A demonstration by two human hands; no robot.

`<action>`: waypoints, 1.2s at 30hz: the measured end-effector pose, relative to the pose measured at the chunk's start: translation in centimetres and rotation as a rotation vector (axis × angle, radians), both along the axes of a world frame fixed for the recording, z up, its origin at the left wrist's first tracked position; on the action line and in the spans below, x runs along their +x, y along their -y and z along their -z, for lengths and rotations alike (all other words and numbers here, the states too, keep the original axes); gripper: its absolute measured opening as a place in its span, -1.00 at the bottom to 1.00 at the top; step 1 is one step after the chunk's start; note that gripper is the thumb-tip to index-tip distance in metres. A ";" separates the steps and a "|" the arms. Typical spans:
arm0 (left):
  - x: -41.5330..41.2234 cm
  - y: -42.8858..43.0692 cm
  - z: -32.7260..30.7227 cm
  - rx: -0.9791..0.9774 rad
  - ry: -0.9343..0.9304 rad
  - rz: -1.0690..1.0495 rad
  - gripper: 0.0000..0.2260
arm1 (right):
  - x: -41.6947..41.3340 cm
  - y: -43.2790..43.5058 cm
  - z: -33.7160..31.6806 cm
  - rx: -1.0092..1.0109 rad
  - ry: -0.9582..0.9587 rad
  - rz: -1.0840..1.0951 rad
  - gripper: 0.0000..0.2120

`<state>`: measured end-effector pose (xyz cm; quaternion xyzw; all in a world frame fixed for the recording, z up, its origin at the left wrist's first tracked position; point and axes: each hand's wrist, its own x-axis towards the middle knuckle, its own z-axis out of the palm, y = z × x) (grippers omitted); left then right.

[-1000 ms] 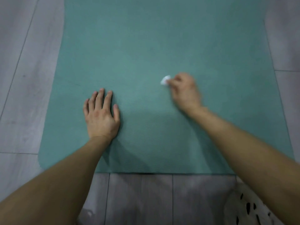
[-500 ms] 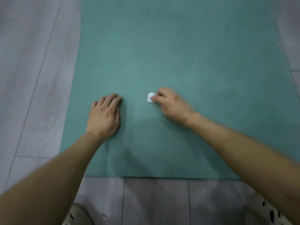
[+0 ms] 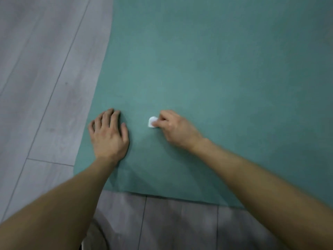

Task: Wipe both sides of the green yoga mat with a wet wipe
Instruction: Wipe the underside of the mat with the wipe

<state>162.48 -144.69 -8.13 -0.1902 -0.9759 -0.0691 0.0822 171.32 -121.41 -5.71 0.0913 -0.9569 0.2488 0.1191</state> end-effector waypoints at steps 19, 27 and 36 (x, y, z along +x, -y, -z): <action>-1.0 1.0 -2.0 -0.166 0.073 0.147 -0.55 | -2.7 -7.4 0.4 -0.053 0.012 0.617 -0.65; -8.7 6.4 -11.3 -0.692 0.470 0.846 -0.41 | -4.4 7.9 0.0 -0.263 0.113 0.472 -0.74; -8.6 7.2 -11.2 -0.417 0.242 0.919 -0.54 | -3.6 -4.7 0.5 -0.081 0.011 0.850 -0.76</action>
